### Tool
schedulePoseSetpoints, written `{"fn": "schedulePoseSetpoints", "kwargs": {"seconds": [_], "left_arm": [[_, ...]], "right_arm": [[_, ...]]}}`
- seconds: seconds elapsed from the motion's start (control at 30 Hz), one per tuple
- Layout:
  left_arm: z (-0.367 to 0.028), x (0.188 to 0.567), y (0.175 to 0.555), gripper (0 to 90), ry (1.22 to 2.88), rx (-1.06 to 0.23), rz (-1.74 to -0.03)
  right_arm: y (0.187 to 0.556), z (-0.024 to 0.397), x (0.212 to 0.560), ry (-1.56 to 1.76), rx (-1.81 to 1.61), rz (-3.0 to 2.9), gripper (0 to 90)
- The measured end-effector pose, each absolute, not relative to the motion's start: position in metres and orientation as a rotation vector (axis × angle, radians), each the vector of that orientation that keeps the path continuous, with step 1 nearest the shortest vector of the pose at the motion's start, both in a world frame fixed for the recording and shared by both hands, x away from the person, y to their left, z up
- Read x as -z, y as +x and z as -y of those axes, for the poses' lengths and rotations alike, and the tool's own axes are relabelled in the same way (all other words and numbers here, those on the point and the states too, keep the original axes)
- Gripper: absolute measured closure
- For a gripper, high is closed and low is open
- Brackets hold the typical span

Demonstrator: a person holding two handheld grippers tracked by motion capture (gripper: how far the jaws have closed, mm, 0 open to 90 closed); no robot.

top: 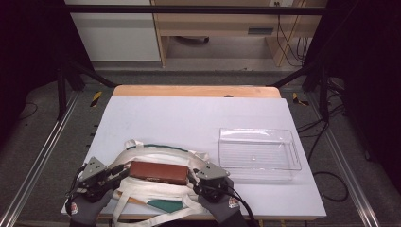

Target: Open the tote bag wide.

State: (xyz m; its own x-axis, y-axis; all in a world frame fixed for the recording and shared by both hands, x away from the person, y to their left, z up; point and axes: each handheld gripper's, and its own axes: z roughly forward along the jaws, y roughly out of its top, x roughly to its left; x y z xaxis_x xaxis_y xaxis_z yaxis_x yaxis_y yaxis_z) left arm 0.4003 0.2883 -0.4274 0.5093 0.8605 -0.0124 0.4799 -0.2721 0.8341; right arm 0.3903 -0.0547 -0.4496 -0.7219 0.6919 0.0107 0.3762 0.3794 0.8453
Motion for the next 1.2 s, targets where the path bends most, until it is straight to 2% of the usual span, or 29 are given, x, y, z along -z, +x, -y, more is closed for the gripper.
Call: {"fn": "schedulePoseSetpoints", "kwargs": {"seconds": [0.13, 0.23, 0.27, 0.3, 0.33, 0.5, 0.73, 1.0, 1.13, 1.17, 1.2], "left_arm": [[-0.277, 0.434, 0.430, 66.8, 1.953, -0.589, -1.137], [-0.274, 0.435, 0.434, 69.4, 1.958, -0.592, -1.155], [-0.274, 0.435, 0.435, 71.2, 1.959, -0.595, -1.164], [-0.275, 0.433, 0.439, 79.2, 1.969, -0.580, -1.187], [-0.275, 0.433, 0.439, 82.5, 1.969, -0.580, -1.187], [-0.272, 0.434, 0.451, 87.7, 1.998, -0.571, -1.228], [-0.271, 0.437, 0.461, 88.1, 1.938, -0.630, -1.275], [-0.271, 0.448, 0.468, 87.2, 1.927, -0.605, -1.306], [-0.275, 0.447, 0.463, 81.0, 1.889, -0.615, -1.270], [-0.277, 0.446, 0.461, 78.7, 1.869, -0.616, -1.262], [-0.280, 0.442, 0.457, 73.3, 1.837, -0.586, -1.234]], "right_arm": [[0.379, 0.050, 0.456, 0.910, -1.304, -2.402, 66.2], [0.380, 0.049, 0.461, 0.906, -1.298, -2.424, 65.8], [0.381, 0.049, 0.463, 0.912, -1.299, -2.437, 65.8], [0.382, 0.049, 0.466, 0.926, -1.300, -2.452, 65.9], [0.382, 0.049, 0.466, 0.926, -1.300, -2.452, 65.9], [0.382, 0.048, 0.472, 0.942, -1.261, -2.523, 68.6], [0.383, 0.050, 0.476, 0.963, -1.250, -2.545, 71.8], [0.381, 0.049, 0.478, 0.948, -1.254, -2.533, 72.8], [0.380, 0.050, 0.478, 0.931, -1.270, -2.521, 71.9], [0.381, 0.051, 0.477, 0.926, -1.276, -2.515, 70.7], [0.382, 0.053, 0.473, 0.932, -1.306, -2.488, 65.8]]}}
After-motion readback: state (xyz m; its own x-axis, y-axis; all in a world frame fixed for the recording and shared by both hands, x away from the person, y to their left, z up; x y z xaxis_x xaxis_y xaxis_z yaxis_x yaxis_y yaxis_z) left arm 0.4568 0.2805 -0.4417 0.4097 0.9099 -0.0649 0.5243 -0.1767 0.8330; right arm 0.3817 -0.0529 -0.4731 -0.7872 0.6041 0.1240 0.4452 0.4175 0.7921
